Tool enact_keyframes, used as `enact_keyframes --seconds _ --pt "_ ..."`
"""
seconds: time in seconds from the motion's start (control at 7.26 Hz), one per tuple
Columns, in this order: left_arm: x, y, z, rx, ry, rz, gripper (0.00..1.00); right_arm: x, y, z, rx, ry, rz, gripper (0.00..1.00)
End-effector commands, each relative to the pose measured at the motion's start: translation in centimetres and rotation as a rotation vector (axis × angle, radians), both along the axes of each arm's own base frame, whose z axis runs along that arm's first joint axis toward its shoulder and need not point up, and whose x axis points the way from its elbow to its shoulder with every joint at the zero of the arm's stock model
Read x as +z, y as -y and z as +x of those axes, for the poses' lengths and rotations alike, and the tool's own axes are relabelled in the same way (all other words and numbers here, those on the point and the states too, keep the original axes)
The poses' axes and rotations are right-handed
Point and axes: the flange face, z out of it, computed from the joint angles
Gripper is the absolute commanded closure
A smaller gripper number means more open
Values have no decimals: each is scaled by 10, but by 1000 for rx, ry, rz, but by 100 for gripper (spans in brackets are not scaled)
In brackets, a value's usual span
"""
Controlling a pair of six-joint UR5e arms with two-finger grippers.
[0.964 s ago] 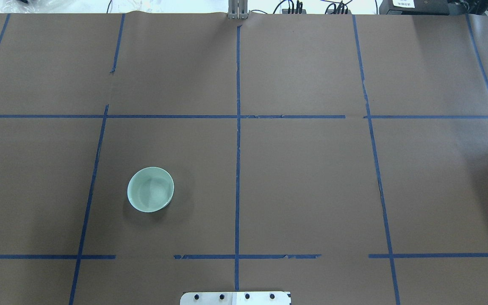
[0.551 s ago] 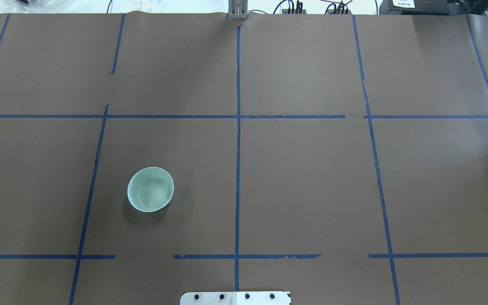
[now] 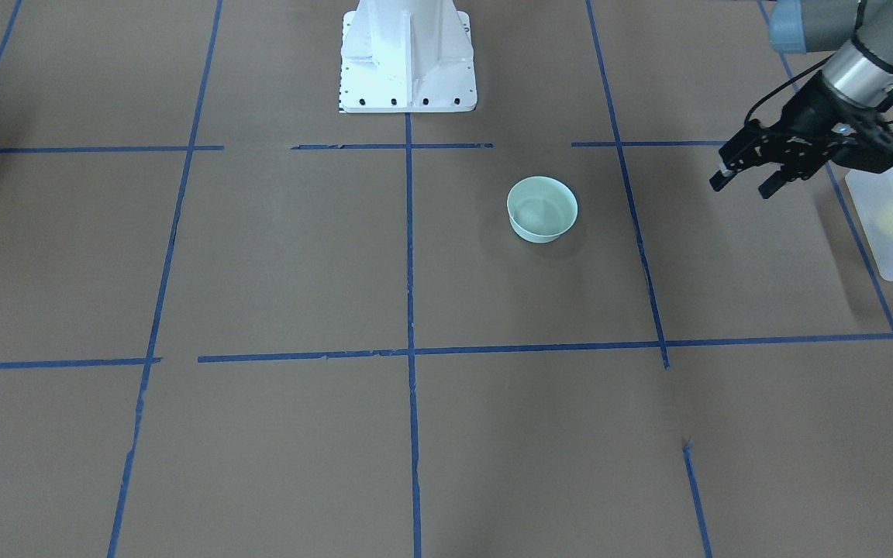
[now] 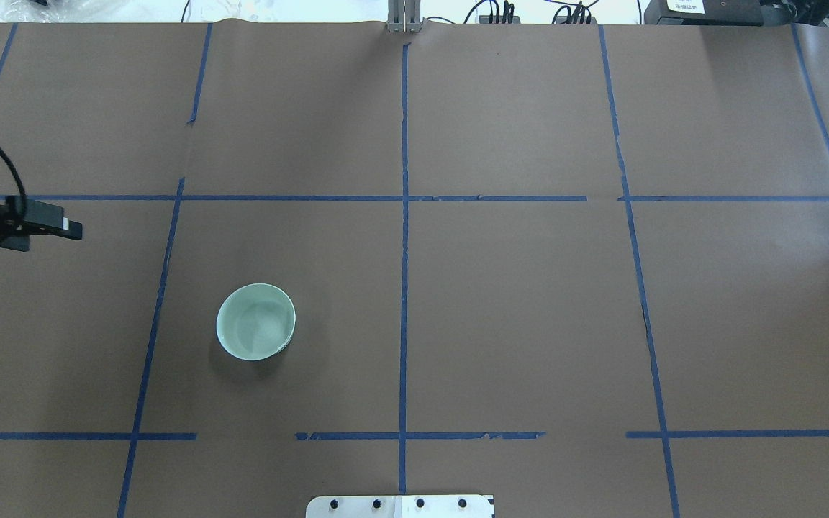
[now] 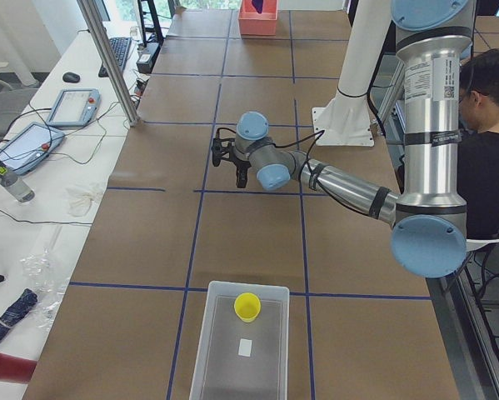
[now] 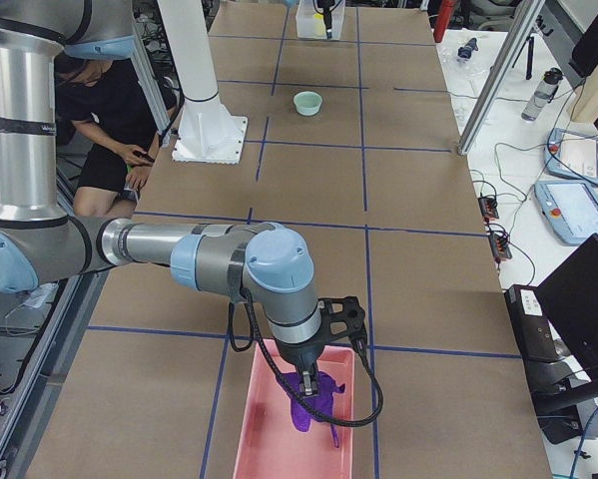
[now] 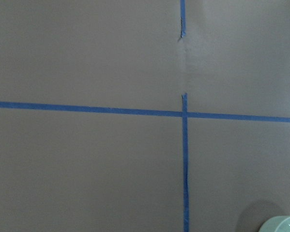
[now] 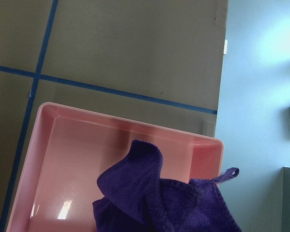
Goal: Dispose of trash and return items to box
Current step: 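Drop the cloth into the pink bin while the left gripper reaches the green bowl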
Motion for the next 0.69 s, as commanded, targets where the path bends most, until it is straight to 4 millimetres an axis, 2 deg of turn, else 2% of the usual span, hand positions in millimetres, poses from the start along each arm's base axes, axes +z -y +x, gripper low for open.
enact_keyframes --seconds 0.0,0.14,0.28,0.41,0.55 --pt "-32 -15 68 3 -49 -66 0 10 -2 -5 -1 16 -22 0" --pt "-42 -25 101 4 -50 -73 1 10 -1 -6 -1 18 -24 0" --pt "-38 -22 133 6 -30 -66 1 10 0 -8 -5 23 -21 0" --pt "-30 -18 150 -3 -2 -67 2 10 -2 -9 -5 26 -15 0" --pt "-25 -27 167 -6 36 -65 3 6 -1 -9 -5 26 -5 0"
